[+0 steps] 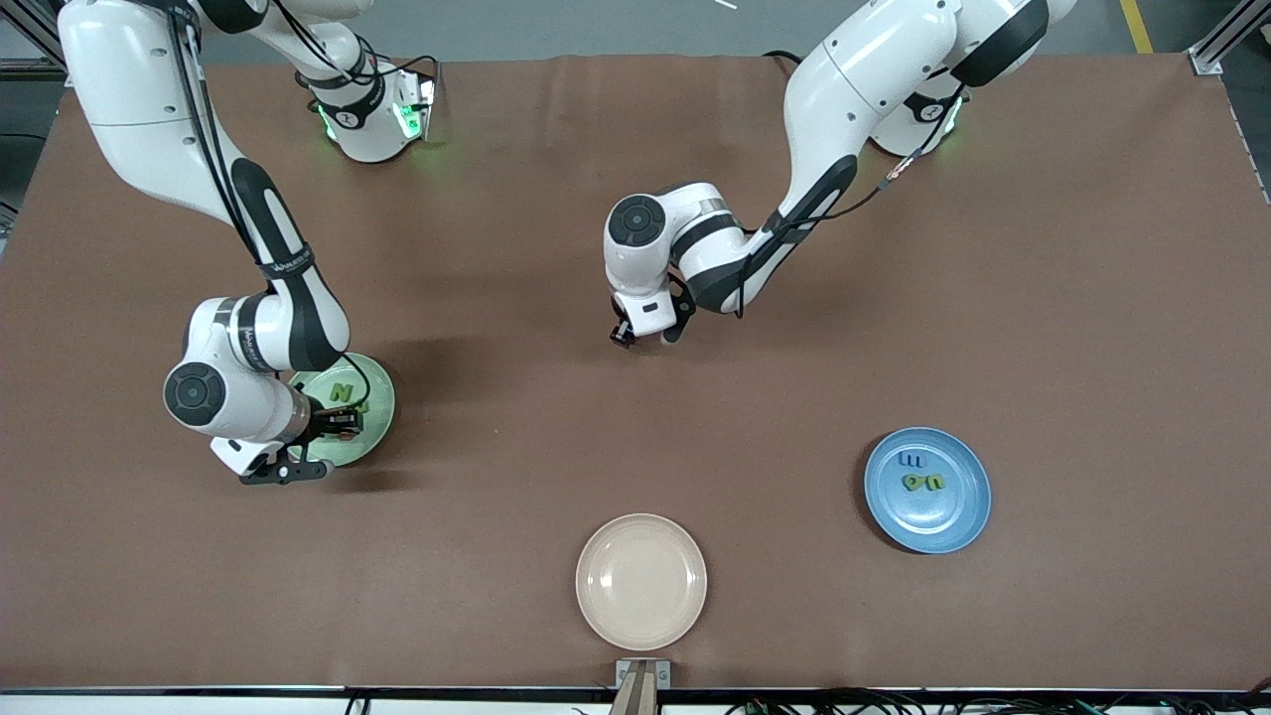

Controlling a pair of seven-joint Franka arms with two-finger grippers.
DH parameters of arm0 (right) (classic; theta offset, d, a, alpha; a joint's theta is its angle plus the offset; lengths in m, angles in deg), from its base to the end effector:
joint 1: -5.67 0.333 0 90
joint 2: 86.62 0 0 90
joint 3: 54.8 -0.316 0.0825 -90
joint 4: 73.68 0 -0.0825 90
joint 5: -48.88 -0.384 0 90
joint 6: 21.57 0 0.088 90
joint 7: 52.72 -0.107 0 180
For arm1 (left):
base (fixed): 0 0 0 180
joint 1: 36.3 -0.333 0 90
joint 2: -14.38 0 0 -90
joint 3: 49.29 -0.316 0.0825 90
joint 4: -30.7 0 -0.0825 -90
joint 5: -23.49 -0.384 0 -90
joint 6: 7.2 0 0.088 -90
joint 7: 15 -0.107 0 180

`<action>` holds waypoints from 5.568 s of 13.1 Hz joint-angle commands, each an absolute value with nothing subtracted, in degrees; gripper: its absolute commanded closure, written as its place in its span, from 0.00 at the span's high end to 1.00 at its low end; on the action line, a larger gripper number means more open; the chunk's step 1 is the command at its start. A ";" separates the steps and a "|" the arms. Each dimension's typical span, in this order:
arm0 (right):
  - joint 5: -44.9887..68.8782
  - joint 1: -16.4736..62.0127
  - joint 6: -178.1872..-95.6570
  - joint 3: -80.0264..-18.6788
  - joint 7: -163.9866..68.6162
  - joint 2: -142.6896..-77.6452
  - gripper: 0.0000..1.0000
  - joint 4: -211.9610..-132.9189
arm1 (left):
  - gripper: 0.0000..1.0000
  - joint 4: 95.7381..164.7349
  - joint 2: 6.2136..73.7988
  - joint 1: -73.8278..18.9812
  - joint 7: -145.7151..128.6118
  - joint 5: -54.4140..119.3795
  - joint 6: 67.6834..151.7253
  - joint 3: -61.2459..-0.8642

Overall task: Sort upper and lower case letters into plates
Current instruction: 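Drop the G on the green plate while the left gripper grasps the x, then carry the x to the blue plate while the right gripper returns to rest, then lower the blue x into the blue plate with the left gripper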

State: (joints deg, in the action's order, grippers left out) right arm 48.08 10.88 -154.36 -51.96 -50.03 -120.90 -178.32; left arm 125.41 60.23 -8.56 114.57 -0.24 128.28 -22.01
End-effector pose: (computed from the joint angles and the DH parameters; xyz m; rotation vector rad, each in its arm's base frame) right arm 0.6362 0.0283 0.1970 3.1160 0.1331 -0.1658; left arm 0.4256 -0.5340 0.1830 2.6315 1.6738 -0.0716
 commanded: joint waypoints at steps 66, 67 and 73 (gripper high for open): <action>48.44 5.14 -113.23 -53.57 -51.57 -80.55 1.00 -174.14 | 0.15 124.31 55.25 -47.64 11.98 -1.47 118.93 -26.70; 48.27 5.14 -113.50 -53.57 -51.57 -80.64 1.00 -174.05 | 0.15 124.30 55.25 -47.72 11.98 -1.47 119.01 -26.62; 46.94 4.97 -114.11 -53.40 -51.40 -80.64 1.00 -173.88 | 0.16 124.04 56.04 -47.81 11.98 -1.56 120.51 -26.70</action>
State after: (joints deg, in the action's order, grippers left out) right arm 47.77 5.37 -113.23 -53.36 -51.62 -82.24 -172.28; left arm 124.11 55.54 -47.10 12.88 -1.72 119.17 -27.22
